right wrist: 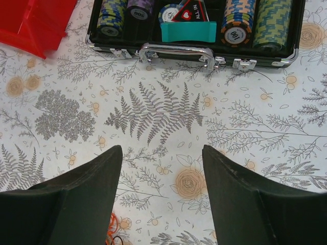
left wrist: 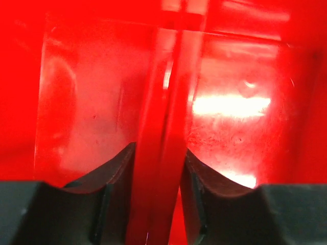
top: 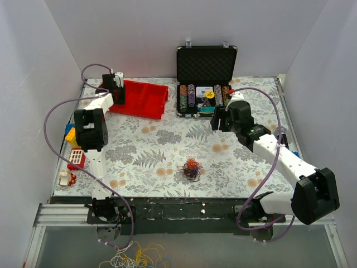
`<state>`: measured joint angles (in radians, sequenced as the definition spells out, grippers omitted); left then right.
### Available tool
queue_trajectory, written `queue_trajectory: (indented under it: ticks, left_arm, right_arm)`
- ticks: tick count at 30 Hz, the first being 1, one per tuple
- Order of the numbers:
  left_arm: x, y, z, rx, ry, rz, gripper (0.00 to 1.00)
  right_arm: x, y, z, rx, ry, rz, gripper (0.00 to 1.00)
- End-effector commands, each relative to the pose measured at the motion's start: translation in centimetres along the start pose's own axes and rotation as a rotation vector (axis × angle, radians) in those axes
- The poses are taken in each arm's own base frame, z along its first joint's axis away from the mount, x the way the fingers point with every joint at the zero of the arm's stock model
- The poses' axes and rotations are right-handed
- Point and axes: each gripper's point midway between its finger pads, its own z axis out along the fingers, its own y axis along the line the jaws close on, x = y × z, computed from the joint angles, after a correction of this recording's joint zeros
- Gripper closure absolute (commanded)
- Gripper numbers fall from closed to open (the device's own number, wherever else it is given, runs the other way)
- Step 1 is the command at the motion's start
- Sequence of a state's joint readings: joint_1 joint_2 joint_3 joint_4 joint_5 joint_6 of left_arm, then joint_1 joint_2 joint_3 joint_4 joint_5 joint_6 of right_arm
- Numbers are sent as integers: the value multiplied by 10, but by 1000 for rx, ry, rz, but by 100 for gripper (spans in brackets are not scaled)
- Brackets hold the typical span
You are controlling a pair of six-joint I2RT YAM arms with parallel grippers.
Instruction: Untangle the cables
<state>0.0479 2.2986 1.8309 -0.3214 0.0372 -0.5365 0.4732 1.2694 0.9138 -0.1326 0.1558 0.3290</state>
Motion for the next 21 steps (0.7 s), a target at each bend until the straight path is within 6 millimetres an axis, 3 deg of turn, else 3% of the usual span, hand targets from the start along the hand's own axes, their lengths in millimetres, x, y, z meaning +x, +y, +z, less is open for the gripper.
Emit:
queue_trajectory:
  ticks: [1,4,8,15,16,21]
  left_arm:
    - [-25,-6,-37,-6,-88,74,74]
    - [-14,-6,-49,-12,-78,79,79]
    - [13,-14,-74,13,-56,88,88]
    - [42,-24,-126,34,-55,108,88]
    - [45,-41,-132,58,-58,133,88]
    - [56,-62,-157,69,-67,141,88]
  right_arm:
    - [-20,13,0,-33,-44,0,32]
    - [-17,15,1,-45,-39,-2,39]
    - [-7,19,4,-61,-14,-9,41]
    - [11,28,13,-86,23,-16,41]
    - [13,29,14,-88,25,-13,41]
    - [26,37,16,-97,53,-30,40]
